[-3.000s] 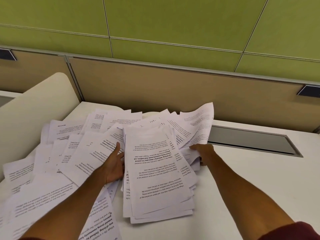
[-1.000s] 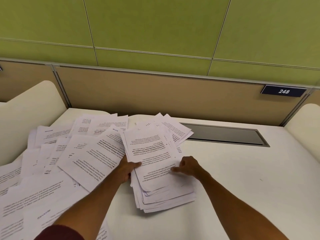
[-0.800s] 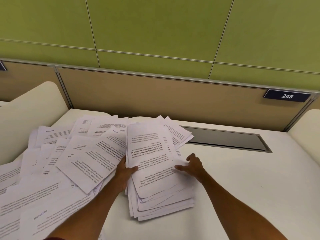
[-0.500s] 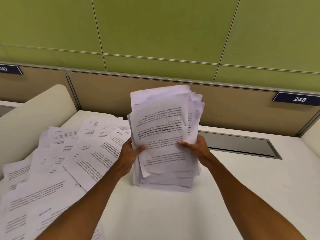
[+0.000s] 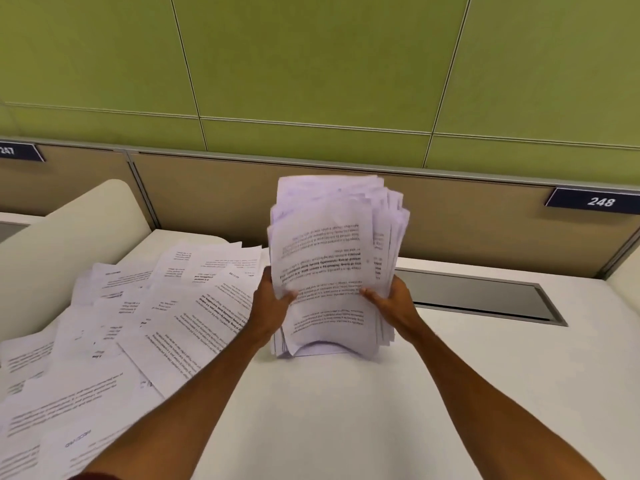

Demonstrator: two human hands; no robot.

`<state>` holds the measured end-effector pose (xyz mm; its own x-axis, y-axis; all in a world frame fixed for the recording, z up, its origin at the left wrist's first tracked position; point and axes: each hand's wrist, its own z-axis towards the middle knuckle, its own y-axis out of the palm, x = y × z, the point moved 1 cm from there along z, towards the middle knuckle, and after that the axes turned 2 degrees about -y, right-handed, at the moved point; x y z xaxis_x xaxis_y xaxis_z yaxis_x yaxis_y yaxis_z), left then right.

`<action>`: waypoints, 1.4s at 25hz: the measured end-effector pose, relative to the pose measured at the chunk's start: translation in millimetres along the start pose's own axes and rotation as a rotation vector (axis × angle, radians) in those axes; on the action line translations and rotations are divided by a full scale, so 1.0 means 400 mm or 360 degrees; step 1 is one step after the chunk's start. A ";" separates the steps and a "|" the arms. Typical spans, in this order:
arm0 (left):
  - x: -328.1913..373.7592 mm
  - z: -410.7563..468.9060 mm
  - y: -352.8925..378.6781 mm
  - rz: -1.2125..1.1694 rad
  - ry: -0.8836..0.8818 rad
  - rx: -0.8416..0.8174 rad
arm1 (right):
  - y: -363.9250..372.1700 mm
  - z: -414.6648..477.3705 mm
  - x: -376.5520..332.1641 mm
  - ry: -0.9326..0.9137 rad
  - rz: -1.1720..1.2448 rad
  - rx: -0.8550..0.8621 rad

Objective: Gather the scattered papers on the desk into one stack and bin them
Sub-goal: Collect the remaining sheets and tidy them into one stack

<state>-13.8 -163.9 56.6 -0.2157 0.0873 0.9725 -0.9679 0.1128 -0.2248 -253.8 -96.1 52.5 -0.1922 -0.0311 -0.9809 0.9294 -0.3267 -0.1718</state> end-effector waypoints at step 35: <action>-0.272 0.007 -0.086 0.1191 -0.0234 0.0038 | -0.120 0.021 0.118 0.1028 0.0289 -0.0110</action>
<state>42.4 -180.1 -41.2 -0.8286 -0.0007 0.5599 -0.5591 0.0535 -0.8274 -309.9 -89.7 15.3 0.1762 0.4983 -0.8489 0.9514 -0.3075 0.0169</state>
